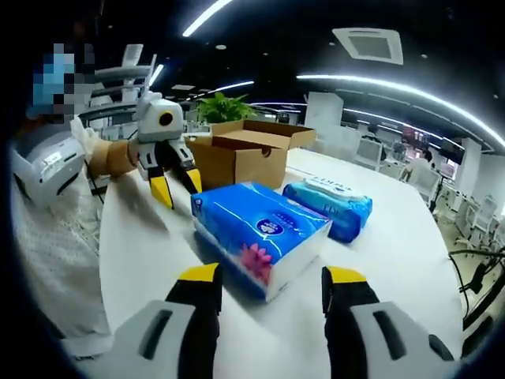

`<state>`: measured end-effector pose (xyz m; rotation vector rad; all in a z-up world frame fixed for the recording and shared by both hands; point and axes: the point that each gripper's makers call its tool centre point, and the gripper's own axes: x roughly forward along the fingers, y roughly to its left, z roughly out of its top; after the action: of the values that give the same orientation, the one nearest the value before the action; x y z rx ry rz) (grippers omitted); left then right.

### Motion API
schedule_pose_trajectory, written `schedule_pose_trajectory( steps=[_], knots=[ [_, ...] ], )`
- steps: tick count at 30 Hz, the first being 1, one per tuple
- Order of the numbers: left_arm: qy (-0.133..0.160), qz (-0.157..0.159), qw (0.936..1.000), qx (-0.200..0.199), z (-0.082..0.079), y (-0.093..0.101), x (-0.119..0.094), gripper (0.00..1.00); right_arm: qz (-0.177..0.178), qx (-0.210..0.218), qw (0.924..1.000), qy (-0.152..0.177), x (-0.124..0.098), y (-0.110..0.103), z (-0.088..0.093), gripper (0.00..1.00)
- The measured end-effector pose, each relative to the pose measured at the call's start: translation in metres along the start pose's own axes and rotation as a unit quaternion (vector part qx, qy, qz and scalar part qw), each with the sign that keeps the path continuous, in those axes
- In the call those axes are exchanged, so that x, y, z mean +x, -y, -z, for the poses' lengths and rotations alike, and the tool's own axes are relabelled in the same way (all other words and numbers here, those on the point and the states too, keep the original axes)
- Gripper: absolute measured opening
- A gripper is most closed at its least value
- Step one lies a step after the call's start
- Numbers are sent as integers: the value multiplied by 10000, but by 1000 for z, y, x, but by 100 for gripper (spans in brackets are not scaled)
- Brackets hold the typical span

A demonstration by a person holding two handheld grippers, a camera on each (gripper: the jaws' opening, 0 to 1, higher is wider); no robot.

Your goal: Operate the shoe box by opening the lid, removing the specified soft item, and placing it in the target area until the item is outside and the box remains undamaged.

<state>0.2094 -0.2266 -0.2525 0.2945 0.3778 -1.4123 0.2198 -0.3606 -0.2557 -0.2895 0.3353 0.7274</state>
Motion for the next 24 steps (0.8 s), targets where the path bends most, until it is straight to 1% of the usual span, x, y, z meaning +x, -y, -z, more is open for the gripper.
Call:
schedule_pose_trajectory(
  steps=[2, 4, 6, 8, 9, 10, 14, 18, 24],
  knots=[
    [3, -65, 10000, 48, -2, -2, 2, 25, -36, -24, 10000, -34, 5, -2, 2, 52],
    [-1, -79, 9999, 66, -3, -3, 5, 25, -93, -27, 10000, 0, 7, -4, 1, 51],
    [4, -63, 10000, 41, -5, -2, 10, 25, -148, -29, 9999, 25, 9, -7, 0, 47],
    [-3, -68, 9999, 76, -6, -1, 13, 24, -171, -123, 9998, 15, 10, -9, 0, 39],
    [-30, -82, 9999, 131, -6, -1, 14, 23, -146, -179, 9997, 7, 11, -8, 0, 38],
    [-37, -101, 9998, 188, -6, -1, 14, 23, -74, -251, 9997, -18, 11, -6, 0, 38],
    [-57, -123, 9997, 223, -5, -2, 14, 20, -22, -195, 9998, -21, 9, -4, 1, 37],
    [-66, -223, 9995, 230, -7, -5, 16, 18, 75, -215, 9997, -58, 9, -1, 2, 34],
    [-73, -268, 9993, 241, -9, -9, 21, 18, 227, -159, 9995, -125, 12, 3, 4, 35]
  ],
)
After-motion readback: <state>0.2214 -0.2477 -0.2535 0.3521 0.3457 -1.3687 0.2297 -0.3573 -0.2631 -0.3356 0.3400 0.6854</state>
